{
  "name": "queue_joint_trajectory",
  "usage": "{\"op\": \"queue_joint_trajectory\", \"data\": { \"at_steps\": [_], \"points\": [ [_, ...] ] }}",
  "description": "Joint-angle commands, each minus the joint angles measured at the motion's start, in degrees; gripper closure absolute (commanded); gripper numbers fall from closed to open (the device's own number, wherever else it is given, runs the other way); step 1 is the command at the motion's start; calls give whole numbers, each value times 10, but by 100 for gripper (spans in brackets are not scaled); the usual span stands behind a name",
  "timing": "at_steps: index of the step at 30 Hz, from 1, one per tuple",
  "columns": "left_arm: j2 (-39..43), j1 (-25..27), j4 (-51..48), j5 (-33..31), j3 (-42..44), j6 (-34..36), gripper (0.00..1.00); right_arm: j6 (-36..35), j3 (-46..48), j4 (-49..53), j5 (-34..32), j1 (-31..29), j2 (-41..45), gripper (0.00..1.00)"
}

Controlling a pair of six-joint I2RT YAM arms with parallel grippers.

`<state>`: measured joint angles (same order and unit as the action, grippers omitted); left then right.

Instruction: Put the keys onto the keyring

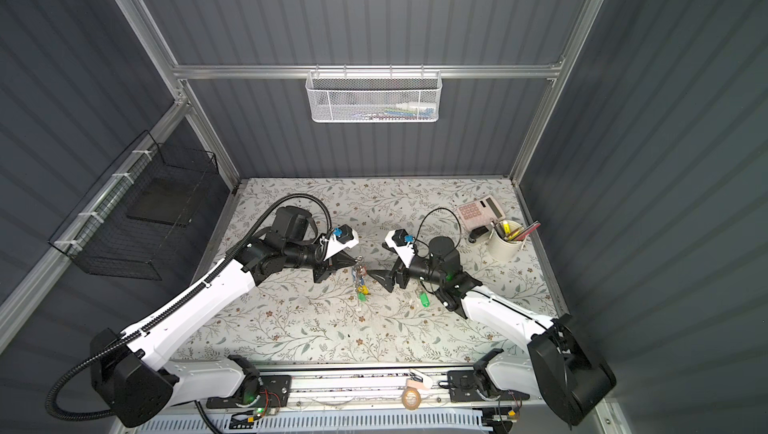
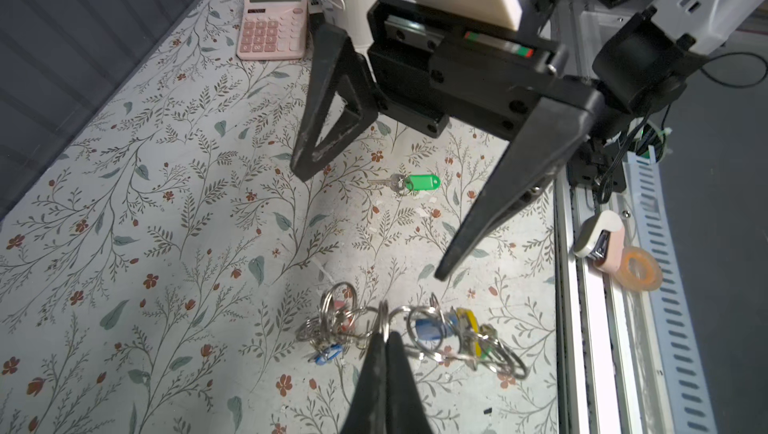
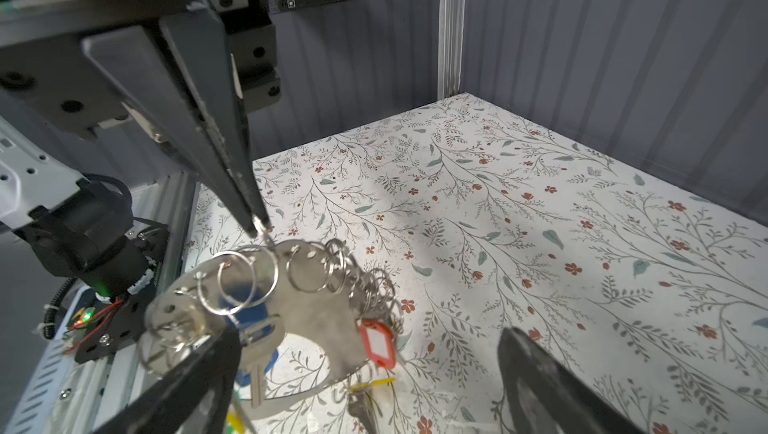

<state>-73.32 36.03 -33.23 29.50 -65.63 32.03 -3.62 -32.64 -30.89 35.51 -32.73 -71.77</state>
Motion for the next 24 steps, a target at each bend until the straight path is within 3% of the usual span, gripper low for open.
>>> {"op": "queue_joint_trajectory", "data": {
  "at_steps": [1,6,9,24],
  "points": [
    [4,9,-33,-30,-22,36,100,-62,-30,19,-2,-12,-10,10],
    [13,12,-39,-30,-16,36,100,-73,-72,63,53,-15,-32,42],
    [24,12,-24,-24,-7,27,100,-64,-79,53,71,-19,-44,53],
    [43,12,-2,-11,13,8,100,-5,-82,6,119,-40,-45,71]
  ]
}}
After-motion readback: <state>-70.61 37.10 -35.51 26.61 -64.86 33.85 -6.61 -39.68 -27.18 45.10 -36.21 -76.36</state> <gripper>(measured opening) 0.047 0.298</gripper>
